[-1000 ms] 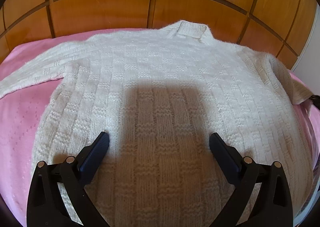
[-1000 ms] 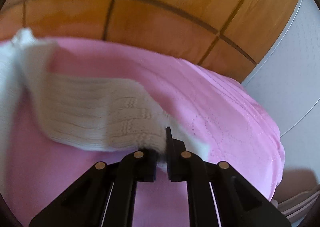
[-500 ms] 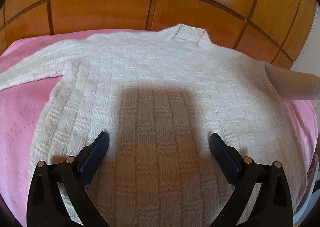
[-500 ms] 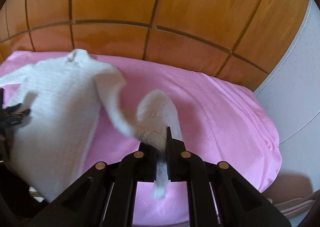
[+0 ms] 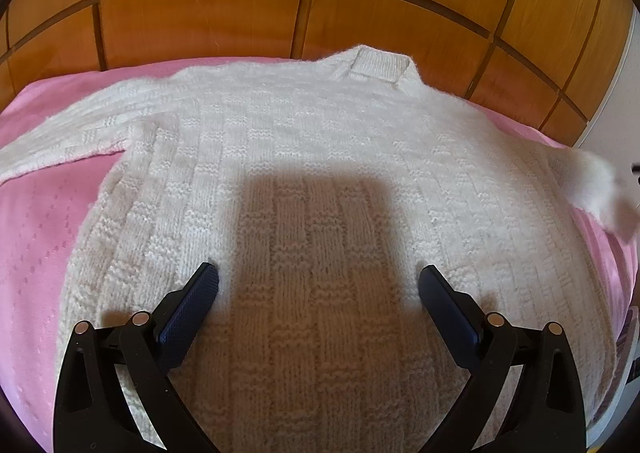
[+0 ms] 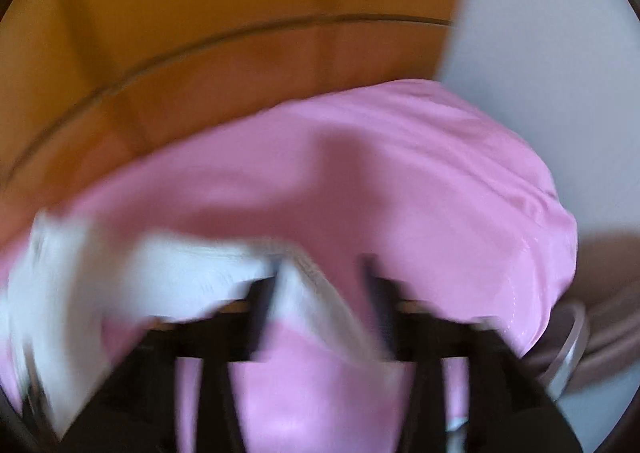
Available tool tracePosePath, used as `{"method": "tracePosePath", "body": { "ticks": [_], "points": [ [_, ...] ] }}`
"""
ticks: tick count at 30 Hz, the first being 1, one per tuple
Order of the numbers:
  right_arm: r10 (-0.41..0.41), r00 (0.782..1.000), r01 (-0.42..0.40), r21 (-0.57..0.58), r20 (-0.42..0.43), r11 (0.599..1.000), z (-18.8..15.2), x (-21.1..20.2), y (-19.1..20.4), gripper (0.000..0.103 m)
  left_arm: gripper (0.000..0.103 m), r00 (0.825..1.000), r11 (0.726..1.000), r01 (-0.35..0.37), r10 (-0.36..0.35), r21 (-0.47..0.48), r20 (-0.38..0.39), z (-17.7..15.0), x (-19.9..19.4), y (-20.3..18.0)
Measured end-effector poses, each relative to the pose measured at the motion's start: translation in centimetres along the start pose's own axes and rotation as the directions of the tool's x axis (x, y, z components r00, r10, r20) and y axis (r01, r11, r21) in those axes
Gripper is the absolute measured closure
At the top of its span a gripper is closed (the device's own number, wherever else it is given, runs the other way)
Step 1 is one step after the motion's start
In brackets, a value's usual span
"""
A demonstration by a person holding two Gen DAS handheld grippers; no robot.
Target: Fold small clothes
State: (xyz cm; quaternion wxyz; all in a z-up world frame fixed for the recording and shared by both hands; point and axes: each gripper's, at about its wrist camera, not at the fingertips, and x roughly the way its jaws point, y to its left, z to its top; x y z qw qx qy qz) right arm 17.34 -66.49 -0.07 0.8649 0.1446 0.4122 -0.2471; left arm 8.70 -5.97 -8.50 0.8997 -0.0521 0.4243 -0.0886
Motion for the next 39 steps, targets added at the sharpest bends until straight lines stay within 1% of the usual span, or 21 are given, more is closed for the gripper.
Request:
{"method": "tracePosePath", "body": {
  "ticks": [2, 7, 10, 12, 14, 16, 17, 18, 19, 21, 22, 23, 25, 27, 29, 31, 32, 33, 36, 38, 39],
  "points": [
    [0.005, 0.999, -0.010, 0.116, 0.042, 0.993, -0.1, 0.4, -1.6, 0.027, 0.004, 1.000, 1.000, -0.003, 0.003, 0.001, -0.001, 0.0, 0.0, -0.1],
    [0.187, 0.982, -0.181, 0.246, -0.001, 0.952, -5.5, 2.8, -2.8, 0.028, 0.004, 1.000, 1.000, -0.008, 0.008, 0.009, -0.003, 0.1, 0.3, -0.2],
    [0.346, 0.938, -0.306, 0.414, -0.024, 0.857, -10.2, 5.7, -3.7, 0.031, 0.004, 1.000, 1.000, -0.010, 0.010, 0.013, -0.005, 0.2, 0.5, -0.2],
    [0.343, 0.939, -0.291, 0.469, -0.026, 0.834, -11.1, 7.7, -3.7, 0.031, 0.004, 1.000, 1.000, -0.013, 0.013, 0.016, -0.006, 0.2, 0.5, -0.2],
    [0.366, 0.930, -0.298, 0.517, -0.032, 0.802, -11.3, 9.6, -3.5, 0.032, 0.004, 1.000, 1.000, -0.013, 0.013, 0.018, -0.007, 0.2, 0.6, -0.2],
    [0.321, 0.947, -0.268, 0.504, -0.020, 0.821, -10.7, 10.2, -2.6, 0.032, 0.004, 1.000, 1.000, -0.013, 0.013, 0.018, -0.006, 0.2, 0.6, -0.2],
    [0.287, 0.957, -0.239, 0.474, -0.031, 0.847, -9.9, 10.4, -1.9, 0.046, 0.004, 1.000, 1.000, -0.013, 0.014, 0.019, -0.006, 0.2, 0.6, -0.2],
    [0.252, 0.966, -0.203, 0.446, -0.052, 0.872, -9.1, 10.3, -1.3, 0.084, 0.004, 1.000, 1.000, -0.014, 0.014, 0.020, -0.007, 0.2, 0.6, -0.2],
    [0.210, 0.977, -0.176, 0.405, -0.041, 0.897, -7.9, 9.6, -0.9, 0.096, 0.004, 1.000, 1.000, -0.014, 0.014, 0.020, -0.007, 0.3, 0.7, -0.2],
    [0.135, 0.988, -0.151, 0.338, 0.070, 0.929, -6.6, 7.1, -1.6, 0.097, 0.004, 1.000, 1.000, -0.014, 0.014, 0.020, -0.006, 0.3, 0.7, -0.2],
    [0.060, 0.992, -0.092, 0.300, 0.114, 0.949, -6.1, 6.1, -1.8, 0.097, 0.004, 1.000, 1.000, -0.013, 0.014, 0.020, -0.006, 0.3, 0.7, -0.2],
    [-0.003, 0.992, -0.033, 0.282, 0.125, 0.959, -6.0, 5.6, -2.1, 0.097, 0.004, 1.000, 1.000, -0.013, 0.013, 0.020, -0.006, 0.3, 0.7, -0.2],
    [-0.119, 0.989, 0.090, 0.274, 0.088, 0.957, -5.7, 6.3, -3.3, 0.103, 0.004, 1.000, 1.000, -0.014, 0.014, 0.021, -0.007, 0.3, 0.7, -0.2],
    [-0.098, 0.995, 0.092, 0.298, 0.003, 0.950, -6.6, 8.1, -5.0, 0.103, 0.004, 1.000, 1.000, -0.011, 0.011, 0.019, -0.006, 0.3, 0.7, -0.1],
    [-0.076, 0.997, 0.075, 0.323, -0.009, 0.944, -7.8, 8.0, -5.7, 0.103, 0.004, 1.000, 1.000, -0.007, 0.007, 0.019, -0.006, 0.4, 0.7, -0.1],
    [-0.018, 1.000, 0.011, 0.370, 0.016, 0.929, -9.0, 7.1, -6.0, 0.095, 0.004, 1.000, 1.000, -0.005, 0.005, 0.018, -0.005, 0.4, 0.8, 0.0],
    [0.018, 1.000, -0.024, 0.385, 0.021, 0.923, -9.4, 6.5, -5.8, 0.070, 0.004, 1.000, 1.000, -0.005, 0.005, 0.018, -0.005, 0.4, 0.7, 0.0],
    [0.067, 0.997, -0.074, 0.398, 0.031, 0.914, -10.1, 5.9, -5.2, 0.041, 0.004, 1.000, 1.000, -0.002, 0.002, 0.017, -0.006, 0.4, 0.8, 0.0],
    [0.211, 0.977, -0.208, 0.351, 0.029, 0.913, -12.0, 4.2, -2.9, 0.030, 0.004, 1.000, 1.000, 0.017, -0.017, 0.010, -0.016, 0.6, 0.5, 0.3],
    [0.310, 0.951, -0.296, 0.317, 0.007, 0.901, -13.9, 3.2, -1.3, 0.017, 0.004, 0.999, 0.999, 0.033, -0.032, 0.015, -0.030, 0.8, 0.2, 0.5],
    [0.363, 0.932, -0.345, 0.284, -0.014, 0.895, -15.0, 2.5, 0.0, 0.016, 0.004, 0.999, 0.999, 0.040, -0.040, 0.013, -0.037, 0.9, -0.2, 0.7]
  ]
}}
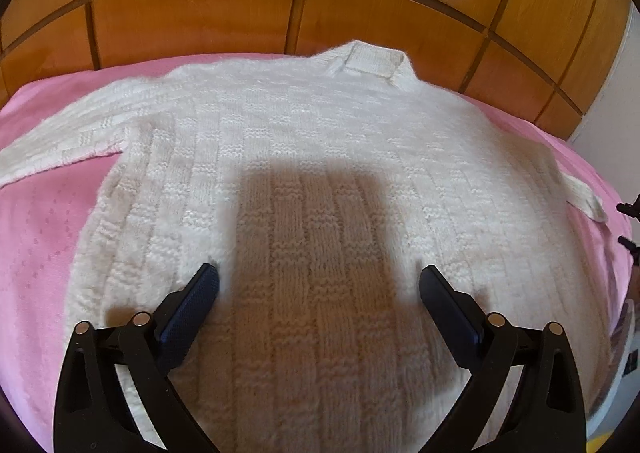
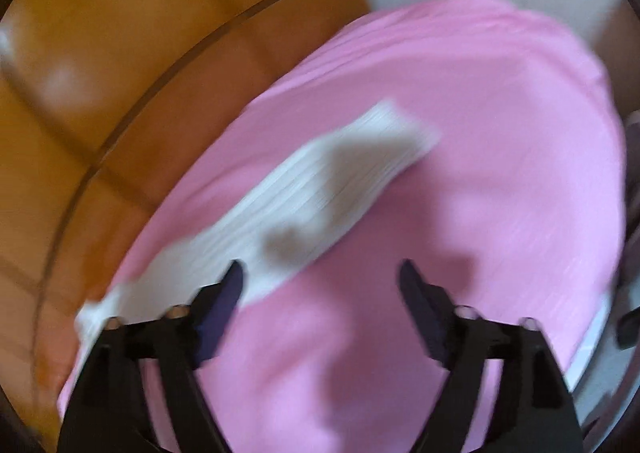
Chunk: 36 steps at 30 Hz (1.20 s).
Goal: Fold small clothes
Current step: 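Release the sleeve with the right tool onto the bedspread, then grasp the sweater hem with the left tool while the right tool grasps the hem, then release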
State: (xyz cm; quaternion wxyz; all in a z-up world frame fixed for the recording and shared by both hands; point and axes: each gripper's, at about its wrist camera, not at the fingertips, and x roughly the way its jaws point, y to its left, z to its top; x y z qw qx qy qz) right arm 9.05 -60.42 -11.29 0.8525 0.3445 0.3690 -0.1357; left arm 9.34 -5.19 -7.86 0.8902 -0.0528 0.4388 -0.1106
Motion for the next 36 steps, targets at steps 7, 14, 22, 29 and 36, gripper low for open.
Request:
{"method": "tracePosePath", "body": {
  "ticks": [7, 14, 22, 29, 36],
  "points": [
    [0.214, 0.928, -0.277, -0.181, -0.304, 0.944, -10.9, 0.0, 6.9, 0.011, 0.004, 0.999, 0.991, -0.003, 0.009, -0.132, 0.047, -1.0, -5.2, 5.0],
    [0.236, 0.853, -0.404, -0.301, -0.466, 0.864, -20.1, -1.6, 10.0, 0.011, 0.023, 0.998, 0.978, 0.058, -0.058, -0.201, 0.006, -5.4, -9.0, 10.2],
    [0.121, 0.894, -0.300, -0.376, -0.432, 0.877, -22.3, -1.8, 10.4, 0.048, 0.086, 0.982, 0.965, 0.164, -0.178, -0.204, -0.056, -9.7, -9.1, 9.5],
    [0.216, 0.884, -0.384, -0.381, -0.415, 0.841, -21.5, -6.0, 11.1, 0.093, 0.099, 0.980, 0.955, 0.194, -0.200, -0.223, -0.007, -9.7, -12.4, 10.5],
    [0.059, 0.866, -0.294, -0.409, -0.497, 0.864, -24.5, -2.6, 7.9, 0.093, 0.099, 0.982, 0.965, 0.135, -0.160, -0.226, -0.096, -12.3, -12.7, 11.0]
  ]
}}
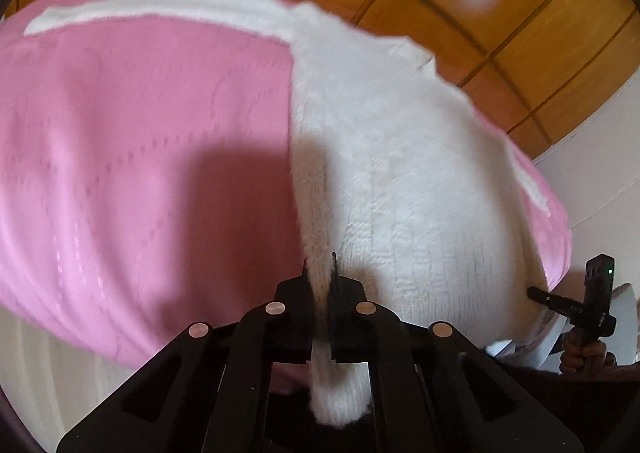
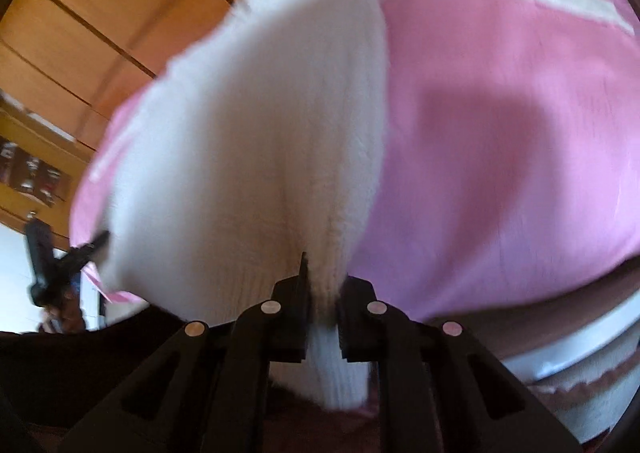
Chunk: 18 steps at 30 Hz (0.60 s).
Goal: Fold small clothes
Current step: 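Grasp the sweater hem with the left tool while the right tool grasps the hem, then release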
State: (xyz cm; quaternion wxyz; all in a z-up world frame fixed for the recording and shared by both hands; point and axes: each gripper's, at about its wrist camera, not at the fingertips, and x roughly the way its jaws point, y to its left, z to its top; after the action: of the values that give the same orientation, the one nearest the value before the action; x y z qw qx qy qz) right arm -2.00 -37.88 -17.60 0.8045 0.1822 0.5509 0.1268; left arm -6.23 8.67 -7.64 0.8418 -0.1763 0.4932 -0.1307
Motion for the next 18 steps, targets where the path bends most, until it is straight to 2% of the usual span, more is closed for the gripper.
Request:
{"method": "tracePosePath", "body": {
  "ticks": [1, 2, 3, 4, 5, 7, 8, 9, 12, 18],
  "points": [
    [0.029, 1.000, -0.029, 0.034, 0.007, 0.999, 0.4, 0.2, -0.5, 0.092, 0.098, 1.000, 1.000, -0.021, 0.021, 0.014, -0.002, 0.2, 0.1, -0.3],
    [0.052, 0.998, -0.053, 0.057, 0.019, 0.997, 0.8, 0.1, -0.8, 0.086, 0.097, 0.999, 0.999, -0.048, 0.048, 0.024, 0.001, 0.7, 0.0, -0.5],
    [0.053, 0.998, -0.056, 0.068, 0.037, 0.996, 1.1, -0.3, -1.1, 0.072, 0.096, 0.997, 0.996, -0.078, 0.078, 0.036, 0.020, 1.2, -0.4, -0.9],
    [0.050, 0.996, -0.057, 0.086, 0.080, 0.995, 1.8, -0.9, -1.6, 0.062, 0.082, 0.995, 0.995, -0.089, 0.087, 0.044, 0.045, 1.8, -0.8, -1.2],
    [0.045, 0.993, -0.056, 0.098, 0.107, 0.994, 2.1, -1.5, -2.1, 0.047, 0.055, 0.992, 0.995, -0.091, 0.087, 0.044, 0.091, 2.7, -1.3, -1.6],
    [0.030, 0.985, -0.056, 0.151, 0.172, 0.987, 3.4, -2.5, -3.5, 0.045, 0.025, 0.982, 0.996, -0.088, 0.082, 0.030, 0.170, 4.3, -1.8, -2.1],
    [0.027, 0.974, -0.075, 0.209, 0.223, 0.975, 4.3, -3.2, -4.8, 0.042, 0.025, 0.974, 0.997, -0.077, 0.069, 0.028, 0.214, 5.3, -1.8, -2.7],
    [0.018, 0.965, -0.087, 0.257, 0.260, 0.963, 5.0, -3.5, -5.9, 0.037, 0.025, 0.974, 0.997, -0.076, 0.068, 0.028, 0.217, 6.3, -1.1, -3.3],
    [-0.058, 0.927, -0.112, 0.420, 0.371, 0.900, 7.6, -4.1, -10.5, 0.036, 0.025, 0.974, 0.997, -0.069, 0.058, 0.042, 0.221, 8.8, 1.9, -5.1],
    [-0.173, 0.856, -0.192, 0.609, 0.488, 0.770, 12.5, -4.1, -18.0, 0.036, 0.025, 0.982, 0.974, -0.125, 0.094, 0.188, 0.164, 10.9, 8.5, -10.0]
  ]
}}
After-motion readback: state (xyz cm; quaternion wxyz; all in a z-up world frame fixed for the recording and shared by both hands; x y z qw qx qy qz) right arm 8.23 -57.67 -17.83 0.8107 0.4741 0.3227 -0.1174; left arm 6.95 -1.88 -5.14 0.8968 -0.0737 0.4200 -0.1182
